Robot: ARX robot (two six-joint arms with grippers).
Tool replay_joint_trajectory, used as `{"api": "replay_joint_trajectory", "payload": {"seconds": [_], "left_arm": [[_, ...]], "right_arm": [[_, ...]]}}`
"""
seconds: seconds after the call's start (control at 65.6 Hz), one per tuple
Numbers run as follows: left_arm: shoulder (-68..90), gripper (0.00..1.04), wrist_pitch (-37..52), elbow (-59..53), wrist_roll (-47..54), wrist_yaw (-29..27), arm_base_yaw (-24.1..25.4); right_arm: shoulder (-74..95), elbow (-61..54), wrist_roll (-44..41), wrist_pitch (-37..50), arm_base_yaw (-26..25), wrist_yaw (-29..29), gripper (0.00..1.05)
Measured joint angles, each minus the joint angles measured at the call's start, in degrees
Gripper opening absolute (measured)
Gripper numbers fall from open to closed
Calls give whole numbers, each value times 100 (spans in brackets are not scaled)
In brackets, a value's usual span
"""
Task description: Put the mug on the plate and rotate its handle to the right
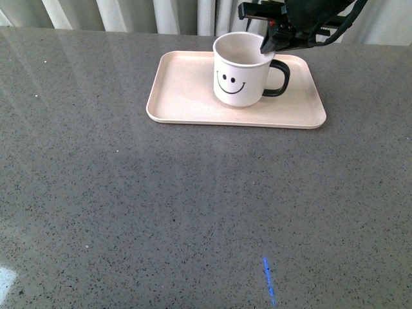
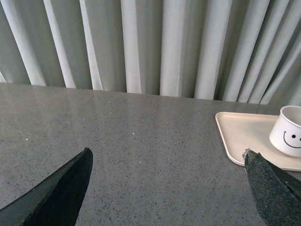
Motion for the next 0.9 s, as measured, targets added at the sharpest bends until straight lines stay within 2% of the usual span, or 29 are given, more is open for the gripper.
{"api": "replay_joint_trajectory", "payload": {"seconds": [0.229,0.457,0.899], "left_arm": [[0,96,0,0,-2,0,0],[0,96,0,0,0,0,0],[0,96,0,0,-2,0,0]], "right_arm": [[-4,544,-1049,-625,-264,-361,2],[195,938,-1797,-1005,-306,-695,2],[610,1169,-2168,-1189,-280,-966,2]]}}
